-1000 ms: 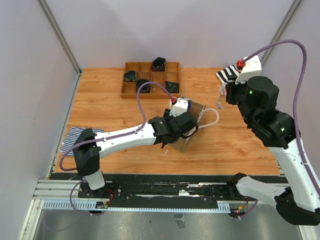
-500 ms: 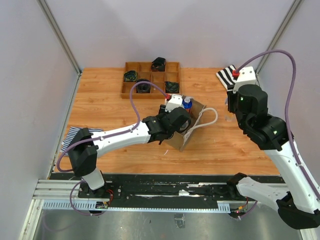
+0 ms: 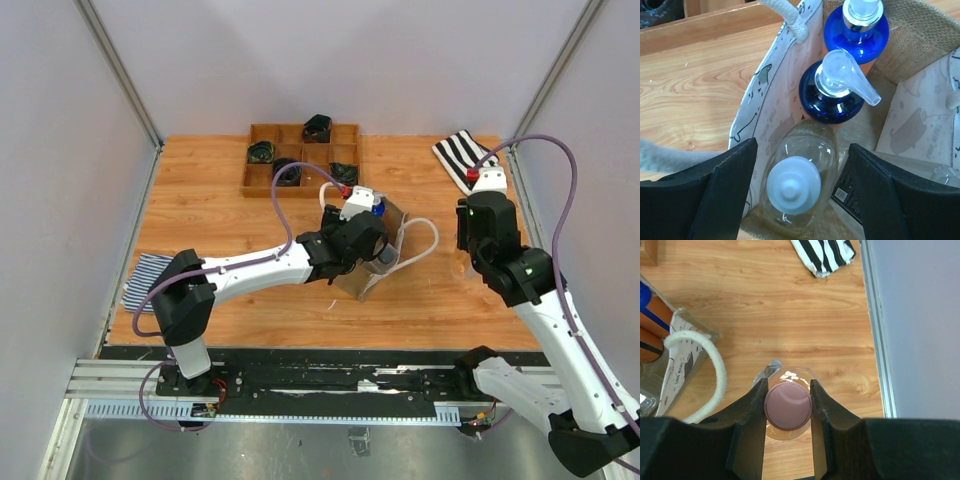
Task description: Take the personal care products out of the canvas bag
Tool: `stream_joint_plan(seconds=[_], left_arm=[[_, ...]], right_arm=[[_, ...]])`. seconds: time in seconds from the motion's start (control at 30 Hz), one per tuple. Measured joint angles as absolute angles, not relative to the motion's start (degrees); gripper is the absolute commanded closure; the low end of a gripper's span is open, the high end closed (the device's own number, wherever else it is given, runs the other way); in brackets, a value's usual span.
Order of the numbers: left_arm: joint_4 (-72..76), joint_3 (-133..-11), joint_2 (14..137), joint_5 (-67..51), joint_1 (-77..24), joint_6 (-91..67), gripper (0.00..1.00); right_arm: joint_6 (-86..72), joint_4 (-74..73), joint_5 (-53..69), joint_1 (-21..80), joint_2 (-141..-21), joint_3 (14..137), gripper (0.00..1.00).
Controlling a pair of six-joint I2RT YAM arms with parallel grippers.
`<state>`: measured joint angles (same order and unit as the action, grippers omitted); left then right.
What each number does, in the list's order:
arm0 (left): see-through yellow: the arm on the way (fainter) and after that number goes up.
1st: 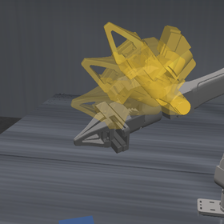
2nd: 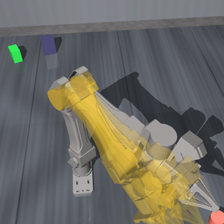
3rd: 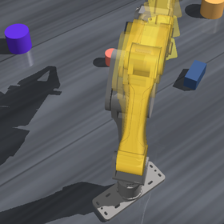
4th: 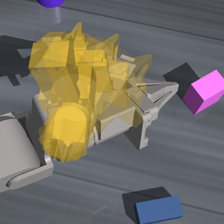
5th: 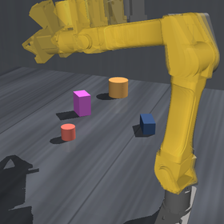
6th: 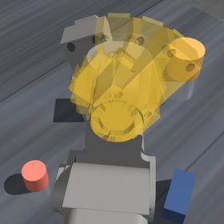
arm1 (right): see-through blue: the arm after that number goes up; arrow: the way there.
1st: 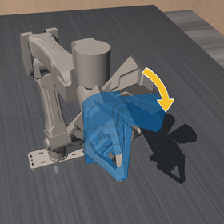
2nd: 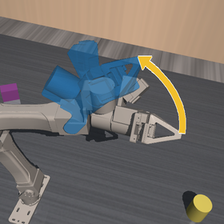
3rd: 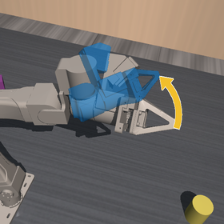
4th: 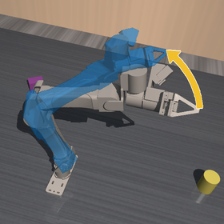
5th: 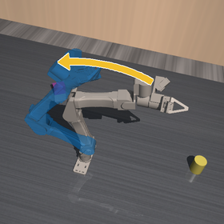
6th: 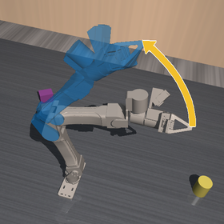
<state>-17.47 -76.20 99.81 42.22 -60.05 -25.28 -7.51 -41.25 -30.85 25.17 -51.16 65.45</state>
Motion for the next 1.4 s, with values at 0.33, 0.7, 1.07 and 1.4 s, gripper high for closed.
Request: stream_joint_plan(seconds=[0.33, 0.7, 1.07, 1.4], left_arm=[[-15.1, -76.0, 100.6, 38.7, -59.8, -22.4, 0.75], [-16.6, -75.4, 98.6, 36.0, -59.7, -21.9, 0.99], [-32.1, -87.5, 97.2, 33.5, -59.8, -21.1, 1.00], [-42.9, -103.4, 88.0, 39.1, -60.1, -20.5, 1.00]], right_arm=[[-11.4, -37.4, -24.1, 21.9, -50.2, 53.2, 0.99], [-14.3, -34.0, -22.2, 21.9, -50.0, 49.8, 0.61], [-15.2, -32.8, -22.1, 21.9, -46.2, 49.6, 0.18], [-13.4, -32.3, -14.2, 21.9, -44.0, 54.6, 0.35]])
